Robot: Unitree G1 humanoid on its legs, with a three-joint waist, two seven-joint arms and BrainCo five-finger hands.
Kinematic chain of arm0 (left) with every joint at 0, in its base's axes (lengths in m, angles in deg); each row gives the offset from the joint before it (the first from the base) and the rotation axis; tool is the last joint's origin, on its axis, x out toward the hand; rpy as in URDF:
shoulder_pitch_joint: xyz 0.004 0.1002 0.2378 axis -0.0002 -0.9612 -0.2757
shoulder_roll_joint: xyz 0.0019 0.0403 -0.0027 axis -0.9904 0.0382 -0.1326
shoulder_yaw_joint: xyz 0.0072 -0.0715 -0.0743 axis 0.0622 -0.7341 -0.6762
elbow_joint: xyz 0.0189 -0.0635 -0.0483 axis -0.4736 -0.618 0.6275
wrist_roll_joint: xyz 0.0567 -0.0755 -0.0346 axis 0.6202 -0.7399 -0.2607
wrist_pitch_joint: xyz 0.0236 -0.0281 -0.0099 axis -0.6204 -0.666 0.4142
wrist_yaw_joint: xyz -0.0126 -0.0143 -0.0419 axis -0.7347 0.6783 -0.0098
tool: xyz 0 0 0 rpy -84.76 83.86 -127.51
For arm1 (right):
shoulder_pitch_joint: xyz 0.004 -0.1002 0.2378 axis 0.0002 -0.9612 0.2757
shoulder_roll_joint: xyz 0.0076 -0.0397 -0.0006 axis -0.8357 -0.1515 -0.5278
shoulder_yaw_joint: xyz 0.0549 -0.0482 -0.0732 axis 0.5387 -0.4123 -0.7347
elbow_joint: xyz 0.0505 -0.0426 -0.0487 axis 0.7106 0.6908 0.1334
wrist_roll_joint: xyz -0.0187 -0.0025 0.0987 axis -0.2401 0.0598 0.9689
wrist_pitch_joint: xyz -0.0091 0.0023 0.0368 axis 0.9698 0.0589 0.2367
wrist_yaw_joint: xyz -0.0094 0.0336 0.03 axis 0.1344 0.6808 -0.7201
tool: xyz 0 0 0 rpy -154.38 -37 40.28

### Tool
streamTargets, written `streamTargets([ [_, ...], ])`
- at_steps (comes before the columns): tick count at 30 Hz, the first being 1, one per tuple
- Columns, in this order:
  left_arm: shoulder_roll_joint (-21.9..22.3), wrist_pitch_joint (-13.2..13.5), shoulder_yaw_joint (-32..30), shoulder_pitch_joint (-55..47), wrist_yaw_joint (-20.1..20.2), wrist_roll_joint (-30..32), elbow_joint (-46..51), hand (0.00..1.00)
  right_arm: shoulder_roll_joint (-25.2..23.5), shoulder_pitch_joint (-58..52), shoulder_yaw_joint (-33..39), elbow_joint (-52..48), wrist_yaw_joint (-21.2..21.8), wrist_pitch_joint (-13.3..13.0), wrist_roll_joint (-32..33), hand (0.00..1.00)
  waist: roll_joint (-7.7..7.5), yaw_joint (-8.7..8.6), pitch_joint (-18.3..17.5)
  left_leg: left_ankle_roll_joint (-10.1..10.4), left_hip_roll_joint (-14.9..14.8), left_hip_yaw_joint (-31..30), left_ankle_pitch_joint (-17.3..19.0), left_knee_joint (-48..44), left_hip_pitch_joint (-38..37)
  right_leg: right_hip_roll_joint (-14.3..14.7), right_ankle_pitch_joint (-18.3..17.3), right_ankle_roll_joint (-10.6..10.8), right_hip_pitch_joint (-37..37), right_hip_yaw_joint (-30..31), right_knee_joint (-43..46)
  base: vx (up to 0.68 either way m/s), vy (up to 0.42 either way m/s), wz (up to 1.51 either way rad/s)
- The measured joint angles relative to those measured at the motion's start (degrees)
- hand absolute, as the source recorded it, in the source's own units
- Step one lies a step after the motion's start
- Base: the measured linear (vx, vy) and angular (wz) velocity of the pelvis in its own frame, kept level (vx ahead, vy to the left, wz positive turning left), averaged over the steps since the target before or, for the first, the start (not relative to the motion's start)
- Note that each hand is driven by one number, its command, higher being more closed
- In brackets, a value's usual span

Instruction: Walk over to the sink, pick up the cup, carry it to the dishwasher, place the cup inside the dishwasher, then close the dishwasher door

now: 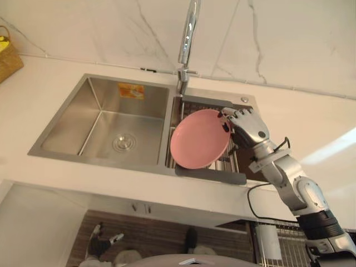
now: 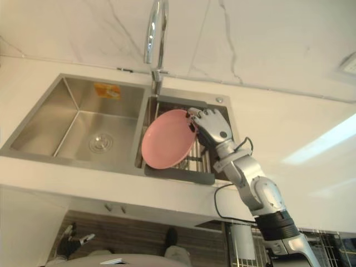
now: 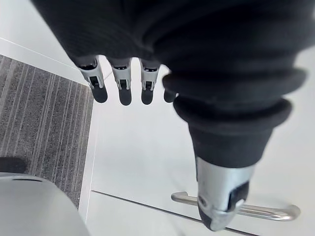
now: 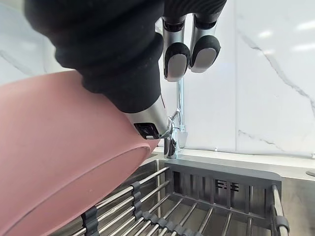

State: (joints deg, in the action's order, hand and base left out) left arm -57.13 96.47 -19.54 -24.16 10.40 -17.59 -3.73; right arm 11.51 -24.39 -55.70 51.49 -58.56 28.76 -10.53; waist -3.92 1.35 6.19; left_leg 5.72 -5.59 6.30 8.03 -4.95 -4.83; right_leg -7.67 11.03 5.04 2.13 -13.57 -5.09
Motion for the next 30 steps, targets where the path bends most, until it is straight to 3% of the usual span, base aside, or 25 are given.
streamTargets([
  [10,-0.02,0.00,-0.04,-0.32,0.00,0.00,0.01,0.00,-0.57,-0.66,2.74,0.44,-0.57,0.36,2.95,1.00,0.11,-1.05,-0.10,0.01,-0.03,0.21,-0.09,0.06,-0.26,-0.02,0.00,0.01,-0.10,0.15,0.00,0.00,0.000,0.00],
  [20,1.06,0.00,-1.68,-0.58,-0.02,0.03,0.02,0.00,-2.25,-0.72,9.24,0.44,-6.58,3.17,9.49,1.00,0.38,-1.81,-0.66,0.01,-0.09,0.47,-0.09,0.09,-0.54,0.00,0.02,-0.01,-0.20,0.35,0.00,0.00,0.000,0.00],
  [30,1.55,0.06,-2.29,-0.88,0.03,0.42,0.15,0.00,-2.68,-1.24,13.97,0.26,-6.95,4.17,13.45,1.00,0.59,-2.31,-0.94,0.02,-0.09,1.64,-0.07,0.17,-1.36,0.06,0.00,-0.02,-0.28,1.47,0.00,-0.02,-0.001,-0.06],
])
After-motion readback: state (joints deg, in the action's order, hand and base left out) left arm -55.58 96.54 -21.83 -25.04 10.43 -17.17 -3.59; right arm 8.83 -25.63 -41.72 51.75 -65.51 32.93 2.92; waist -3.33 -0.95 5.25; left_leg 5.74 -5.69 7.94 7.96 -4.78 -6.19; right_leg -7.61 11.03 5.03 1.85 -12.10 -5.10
